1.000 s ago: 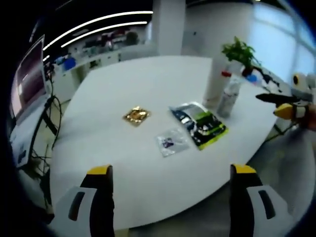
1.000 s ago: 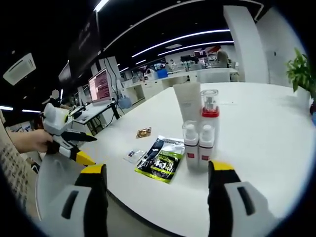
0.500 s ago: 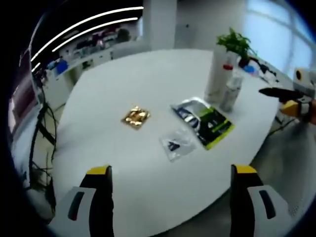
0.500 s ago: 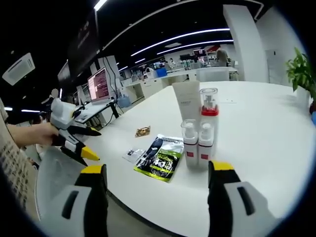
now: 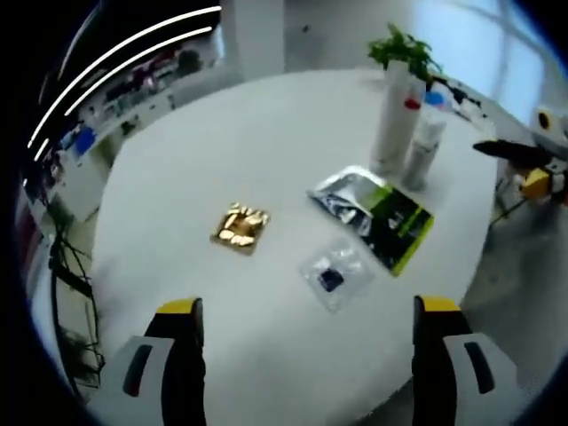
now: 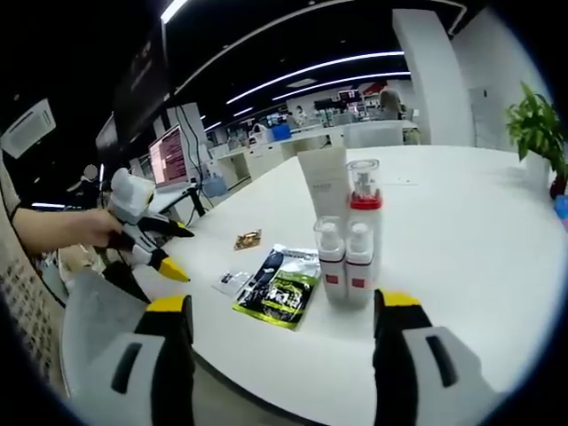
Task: Arrange the skincare products in the storage area until every visible bottle or jar stands upright without overlapping.
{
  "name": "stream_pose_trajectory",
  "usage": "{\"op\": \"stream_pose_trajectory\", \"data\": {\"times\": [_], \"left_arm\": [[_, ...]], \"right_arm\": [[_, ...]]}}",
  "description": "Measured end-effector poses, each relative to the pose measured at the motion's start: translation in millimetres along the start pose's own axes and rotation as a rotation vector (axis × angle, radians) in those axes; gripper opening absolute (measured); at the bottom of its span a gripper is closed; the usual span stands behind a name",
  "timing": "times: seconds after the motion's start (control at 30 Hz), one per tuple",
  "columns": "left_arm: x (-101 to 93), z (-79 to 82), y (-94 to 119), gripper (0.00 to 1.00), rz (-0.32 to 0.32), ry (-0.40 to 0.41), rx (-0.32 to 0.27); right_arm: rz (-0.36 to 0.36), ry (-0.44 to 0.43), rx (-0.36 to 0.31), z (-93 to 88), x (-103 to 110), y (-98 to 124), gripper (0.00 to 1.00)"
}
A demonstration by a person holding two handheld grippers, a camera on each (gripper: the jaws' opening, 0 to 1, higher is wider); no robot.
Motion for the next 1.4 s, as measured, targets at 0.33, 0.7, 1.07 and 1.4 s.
{"op": "stream_pose_trajectory", "data": {"times": [0.33,0.7,1.07,1.4], "left_arm": [[25.5,25.8,-26.2,0.95,-0.037,-0.035,0.027],[49.6,43.7,-65.1,0.88,-0.108,-0.117,0.104],[73.4,50.1,-95.5,0.72,-0.135,-0.157,0.189],[73.5,55.3,-110.3,0.65,-0.147,-0.159,0.252]], "right_arm": [[-0.021,-0.015,0.011,-1.2,-3.9,-0.6,0.84],[-0.058,-0.018,0.026,-3.0,-8.1,-0.6,0.84],[-0.090,-0.038,0.019,-2.6,-11.6,0.5,0.84],[-0.107,-0.048,0.020,-1.8,-12.1,0.8,0.84]]}}
Point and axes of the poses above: the point that each gripper's makers call its tool centre point, and the gripper's own axes: y roughly backward along the fingers, x roughly to its left, z roughly out of its top, the point moved 7 cm from there along y, roughly backward along the fingers, and after that the axes turned 2 degrees about z, right-handed, at the moved point
